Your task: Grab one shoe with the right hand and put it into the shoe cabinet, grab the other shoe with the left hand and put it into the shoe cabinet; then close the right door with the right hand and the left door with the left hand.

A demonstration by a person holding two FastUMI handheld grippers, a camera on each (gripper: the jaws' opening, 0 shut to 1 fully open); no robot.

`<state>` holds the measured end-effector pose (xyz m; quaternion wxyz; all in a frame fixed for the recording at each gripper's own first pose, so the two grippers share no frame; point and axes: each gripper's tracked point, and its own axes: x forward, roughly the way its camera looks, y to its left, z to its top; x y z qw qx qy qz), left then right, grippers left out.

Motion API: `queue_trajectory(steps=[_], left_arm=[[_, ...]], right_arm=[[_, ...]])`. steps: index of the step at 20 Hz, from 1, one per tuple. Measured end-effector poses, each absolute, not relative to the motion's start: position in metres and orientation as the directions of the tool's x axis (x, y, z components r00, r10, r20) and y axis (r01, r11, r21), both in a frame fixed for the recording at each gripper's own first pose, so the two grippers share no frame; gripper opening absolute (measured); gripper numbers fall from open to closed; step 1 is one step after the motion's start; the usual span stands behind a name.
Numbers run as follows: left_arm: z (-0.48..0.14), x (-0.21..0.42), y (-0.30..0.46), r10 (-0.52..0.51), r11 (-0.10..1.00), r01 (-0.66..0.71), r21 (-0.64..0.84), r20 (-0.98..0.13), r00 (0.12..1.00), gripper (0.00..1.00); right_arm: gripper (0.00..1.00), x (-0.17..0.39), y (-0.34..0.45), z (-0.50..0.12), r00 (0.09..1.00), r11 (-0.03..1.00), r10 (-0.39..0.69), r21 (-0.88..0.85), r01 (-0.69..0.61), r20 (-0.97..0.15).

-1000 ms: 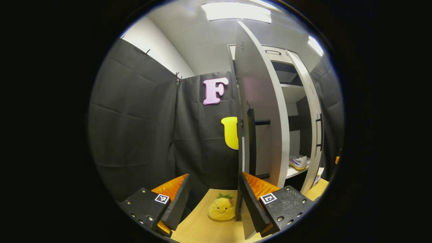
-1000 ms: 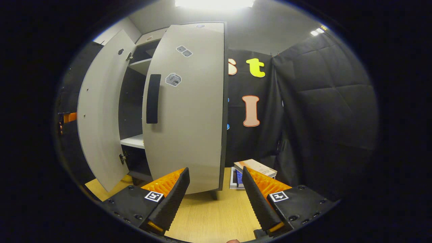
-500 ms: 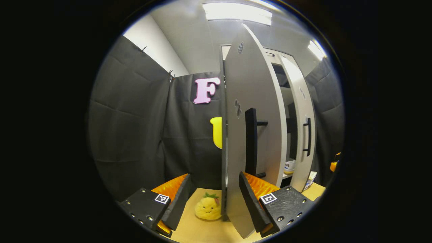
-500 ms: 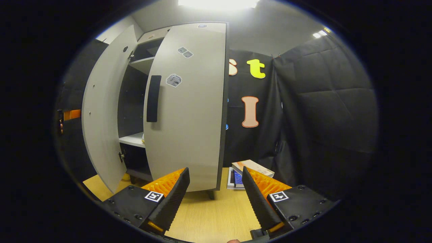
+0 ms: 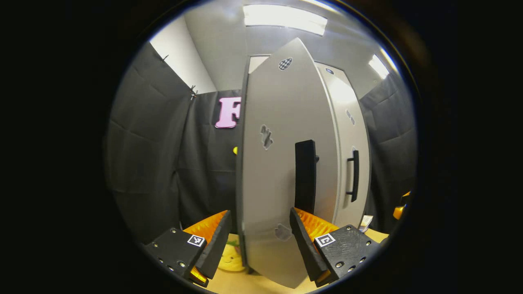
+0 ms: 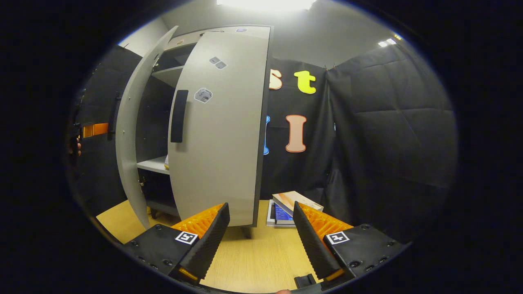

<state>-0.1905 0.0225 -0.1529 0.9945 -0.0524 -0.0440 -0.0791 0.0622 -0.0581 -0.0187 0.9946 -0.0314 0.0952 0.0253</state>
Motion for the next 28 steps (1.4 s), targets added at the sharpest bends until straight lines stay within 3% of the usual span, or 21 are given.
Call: queue_trajectory(steps=[6, 14, 28], left_arm=[[-0.158, -0.164, -0.019, -0.188, 0.971, 0.197, -0.132, 0.082, 0.979, 0.81], [-0.161, -0.172, -0.018, -0.196, 0.967, 0.204, -0.152, 0.062, 0.979, 0.81], [-0.185, -0.267, 0.077, -0.102, 0.994, 0.103, -0.034, 0.019, 0.995, 0.79]], right_arm=[[0.98, 0.065, -0.068, -0.02, 0.979, 0.997, 0.027, -0.062, -0.041, -0.204], [0.98, 0.062, -0.064, -0.011, 0.98, 0.998, 0.05, -0.032, -0.057, -0.194], [0.98, 0.041, -0.03, 0.016, 0.984, 0.993, 0.121, 0.007, -0.121, -0.13]])
